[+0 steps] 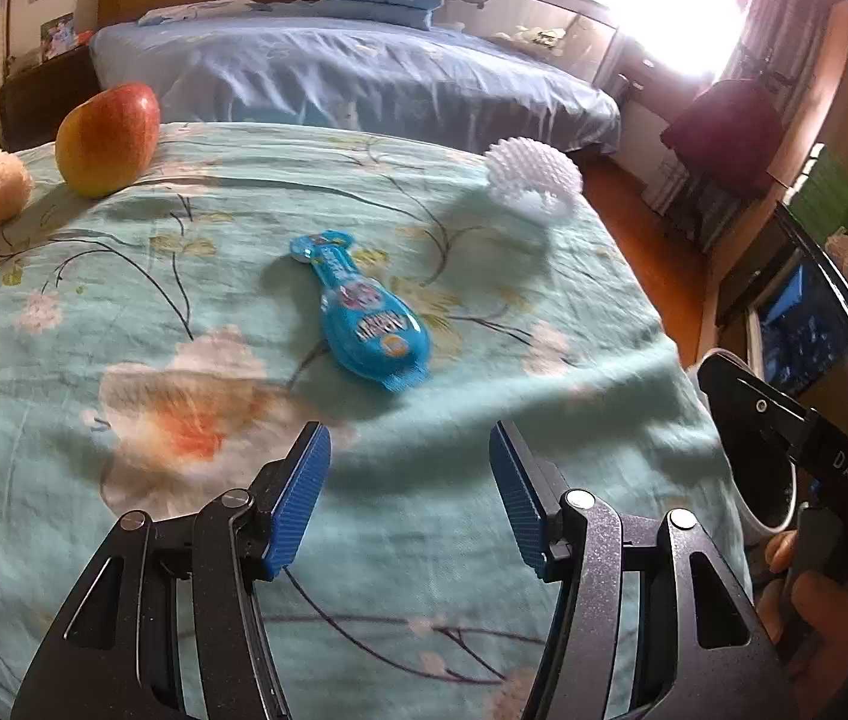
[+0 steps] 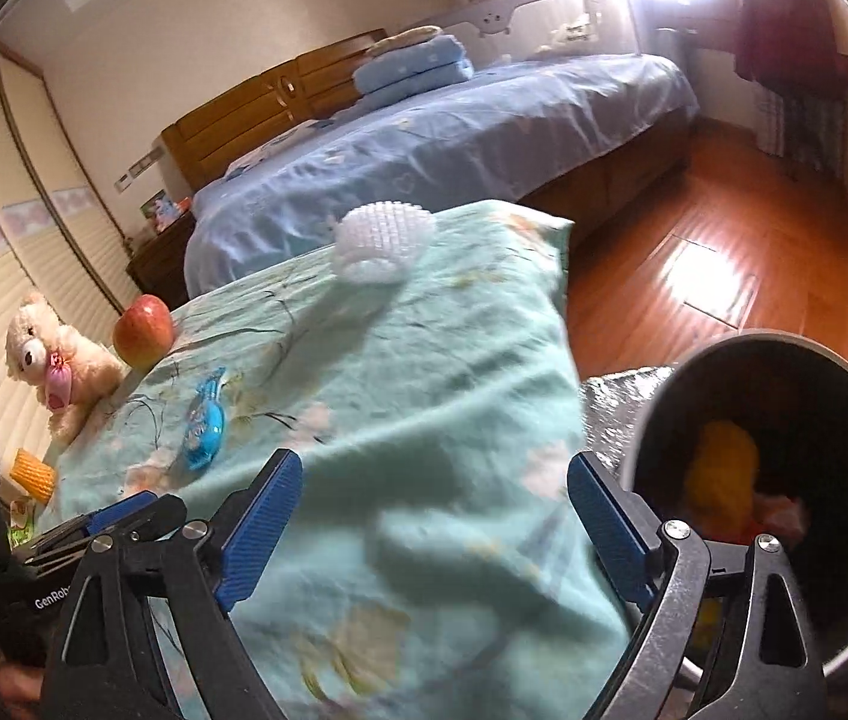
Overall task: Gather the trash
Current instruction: 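Move both open tools back over the bed toward the blue tube and white net, then grasp the blue candy tube with the left tool while the right tool grasps the white foam net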
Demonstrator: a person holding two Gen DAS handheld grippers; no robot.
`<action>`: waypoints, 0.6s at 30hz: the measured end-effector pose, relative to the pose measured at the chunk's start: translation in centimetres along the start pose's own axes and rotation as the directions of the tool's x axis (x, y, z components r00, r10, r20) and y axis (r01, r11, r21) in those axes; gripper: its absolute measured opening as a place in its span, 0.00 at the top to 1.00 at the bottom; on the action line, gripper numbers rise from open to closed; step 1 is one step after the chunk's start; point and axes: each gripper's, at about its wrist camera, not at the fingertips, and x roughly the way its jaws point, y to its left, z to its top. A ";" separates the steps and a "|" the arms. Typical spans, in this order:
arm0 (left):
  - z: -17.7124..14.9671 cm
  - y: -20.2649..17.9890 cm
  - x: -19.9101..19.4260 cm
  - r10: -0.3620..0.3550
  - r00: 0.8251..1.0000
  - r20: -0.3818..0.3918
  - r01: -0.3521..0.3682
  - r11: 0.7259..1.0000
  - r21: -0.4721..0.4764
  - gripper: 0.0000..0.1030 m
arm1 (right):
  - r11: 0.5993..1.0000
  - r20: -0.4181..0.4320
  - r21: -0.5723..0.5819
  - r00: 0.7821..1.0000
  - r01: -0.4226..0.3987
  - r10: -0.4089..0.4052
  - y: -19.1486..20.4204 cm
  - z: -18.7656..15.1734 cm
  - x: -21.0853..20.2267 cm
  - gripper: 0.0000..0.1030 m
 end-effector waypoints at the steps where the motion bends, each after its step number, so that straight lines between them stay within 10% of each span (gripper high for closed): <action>1: 0.3 0.1 0.2 0.006 1.000 -0.001 -0.006 1.000 -0.002 0.46 | 1.000 -0.003 -0.003 1.000 -0.004 0.004 0.2 0.2 0.4 0.11; 18: 3.0 0.2 4.0 0.058 0.998 -0.032 -0.056 0.997 0.061 0.41 | 0.999 -0.050 -0.020 0.998 -0.042 0.041 2.0 4.5 7.4 0.11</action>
